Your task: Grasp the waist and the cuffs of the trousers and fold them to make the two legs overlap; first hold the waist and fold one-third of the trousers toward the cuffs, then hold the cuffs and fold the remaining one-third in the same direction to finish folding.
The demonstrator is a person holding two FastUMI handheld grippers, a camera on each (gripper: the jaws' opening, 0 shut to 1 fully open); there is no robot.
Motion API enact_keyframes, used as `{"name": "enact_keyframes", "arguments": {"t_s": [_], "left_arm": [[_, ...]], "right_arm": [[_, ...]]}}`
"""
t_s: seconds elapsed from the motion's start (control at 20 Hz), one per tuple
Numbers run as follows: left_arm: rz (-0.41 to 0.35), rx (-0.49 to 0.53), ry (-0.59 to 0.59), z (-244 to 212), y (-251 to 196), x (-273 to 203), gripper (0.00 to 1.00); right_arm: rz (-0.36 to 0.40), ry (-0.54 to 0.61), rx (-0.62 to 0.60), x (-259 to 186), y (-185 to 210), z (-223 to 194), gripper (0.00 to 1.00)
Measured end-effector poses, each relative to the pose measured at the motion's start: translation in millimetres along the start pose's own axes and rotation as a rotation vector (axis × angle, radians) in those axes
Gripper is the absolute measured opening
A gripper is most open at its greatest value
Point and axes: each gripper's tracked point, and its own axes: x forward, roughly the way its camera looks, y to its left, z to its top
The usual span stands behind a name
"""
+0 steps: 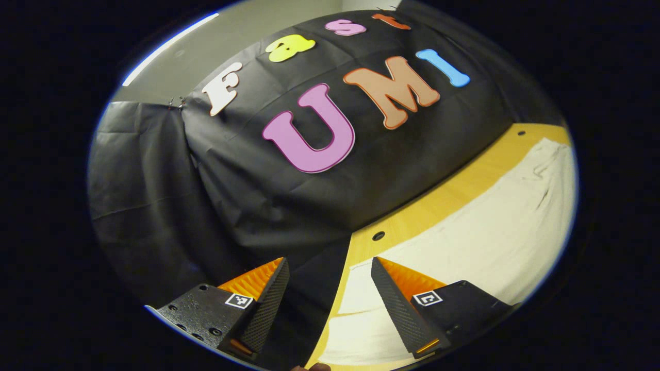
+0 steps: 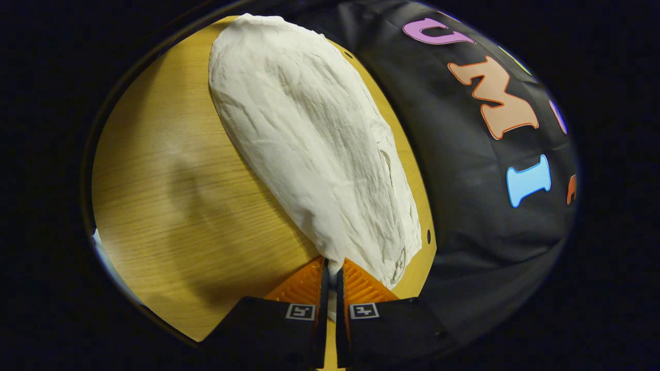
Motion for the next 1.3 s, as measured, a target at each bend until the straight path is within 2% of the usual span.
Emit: {"name": "enact_keyframes", "arguments": {"t_s": [0.1, 0.15, 0.2, 0.25, 0.3, 0.35, 0.6, 0.9, 1.1, 1.3], "left_arm": [[-0.038, 0.079, 0.02, -20.5, -8.2, -6.6, 0.96], [-0.056, 0.107, 0.035, -31.3, -11.4, -10.5, 0.96], [-0.077, 0.128, 0.048, -42.0, -15.0, -14.1, 0.96], [-0.094, 0.144, 0.071, -55.2, -18.4, -17.2, 0.96], [-0.108, 0.162, 0.093, -68.1, -21.9, -20.7, 0.96], [-0.124, 0.179, 0.116, -81.2, -26.0, -22.8, 0.96], [-0.216, 0.262, 0.228, -139.2, -40.9, -46.3, 0.97], [-0.348, 0.42, 0.254, -171.2, -64.8, -65.7, 0.97], [-0.451, 0.574, 0.251, -193.2, -78.1, -79.8, 0.96], [-0.503, 0.617, 0.291, -213.9, -82.6, -83.0, 0.96]], "right_arm": [[-0.003, 0.004, 0.007, 0.8, -0.2, -1.1, 0.1], [-0.005, 0.005, 0.01, 1.2, -0.7, -0.4, 0.07], [-0.008, 0.007, 0.01, 0.9, -0.5, -0.7, 0.13], [-0.012, 0.007, 0.005, 0.7, -0.3, 0.3, 0.1], [-0.016, 0.006, -0.001, 1.1, -0.2, -0.1, 0.13], [-0.02, 0.006, -0.005, 1.4, -0.3, -0.4, 0.1], [-0.033, 0.005, 0.005, 1.4, -0.1, -0.3, 0.1], [-0.042, 0.0, 0.0, 1.4, 0.1, -0.4, 0.1], [-0.05, -0.002, -0.003, 2.1, -0.2, -0.4, 0.1], [-0.054, -0.003, -0.003, 2.0, -0.2, -0.4, 0.1]]}}
